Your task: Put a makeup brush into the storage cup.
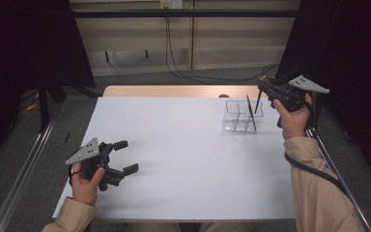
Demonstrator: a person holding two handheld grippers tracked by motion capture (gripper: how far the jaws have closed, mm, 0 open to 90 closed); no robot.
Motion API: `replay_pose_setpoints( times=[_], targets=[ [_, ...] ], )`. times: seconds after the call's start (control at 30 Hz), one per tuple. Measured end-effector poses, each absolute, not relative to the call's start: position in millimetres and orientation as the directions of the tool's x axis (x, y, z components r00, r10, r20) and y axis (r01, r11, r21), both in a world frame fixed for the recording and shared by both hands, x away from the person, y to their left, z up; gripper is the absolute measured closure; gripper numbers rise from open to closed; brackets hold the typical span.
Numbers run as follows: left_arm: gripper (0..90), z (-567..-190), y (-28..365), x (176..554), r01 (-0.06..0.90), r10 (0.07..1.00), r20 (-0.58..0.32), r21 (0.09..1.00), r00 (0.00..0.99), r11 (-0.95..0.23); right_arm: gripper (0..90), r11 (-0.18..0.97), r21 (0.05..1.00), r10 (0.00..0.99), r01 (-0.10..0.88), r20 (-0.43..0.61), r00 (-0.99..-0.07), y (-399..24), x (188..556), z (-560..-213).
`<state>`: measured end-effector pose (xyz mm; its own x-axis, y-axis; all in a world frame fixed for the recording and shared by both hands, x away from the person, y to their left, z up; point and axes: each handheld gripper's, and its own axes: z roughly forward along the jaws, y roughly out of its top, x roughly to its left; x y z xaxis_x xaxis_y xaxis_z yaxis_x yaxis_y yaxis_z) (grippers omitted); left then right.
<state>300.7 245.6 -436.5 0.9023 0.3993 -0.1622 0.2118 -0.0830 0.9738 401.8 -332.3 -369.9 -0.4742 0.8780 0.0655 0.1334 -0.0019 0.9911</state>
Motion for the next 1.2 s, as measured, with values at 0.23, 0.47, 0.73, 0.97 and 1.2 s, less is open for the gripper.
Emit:
replay_pose_setpoints(
  times=[0.23, 0.47, 0.73, 0.97, 1.2],
  targets=[
    [1.1, -436, 244, 300, 0.209, 0.396, -0.159, 0.974, 0.904, -0.087, 84.6, 0.01, 0.992, 0.882, 0.129, 0.053, -0.467, -329, 405, -376],
    [1.1, -435, 244, 299, 0.207, 0.395, -0.158, 0.975, 0.905, -0.084, 84.6, 0.001, 0.991, 0.884, 0.133, 0.061, -0.464, -328, 406, -381],
    [1.1, -434, 246, 298, 0.203, 0.397, -0.155, 0.976, 0.905, -0.083, 84.6, 0.008, 0.991, 0.882, 0.137, 0.058, -0.469, -324, 408, -386],
    [1.1, -434, 247, 298, 0.202, 0.399, -0.153, 0.976, 0.904, -0.085, 84.6, 0.003, 0.99, 0.882, 0.138, 0.062, -0.468, -324, 407, -389],
    [1.2, -435, 247, 298, 0.202, 0.399, -0.153, 0.976, 0.904, -0.085, 84.5, 0.017, 0.989, 0.884, 0.145, 0.053, -0.464, -324, 406, -393]
  ],
)
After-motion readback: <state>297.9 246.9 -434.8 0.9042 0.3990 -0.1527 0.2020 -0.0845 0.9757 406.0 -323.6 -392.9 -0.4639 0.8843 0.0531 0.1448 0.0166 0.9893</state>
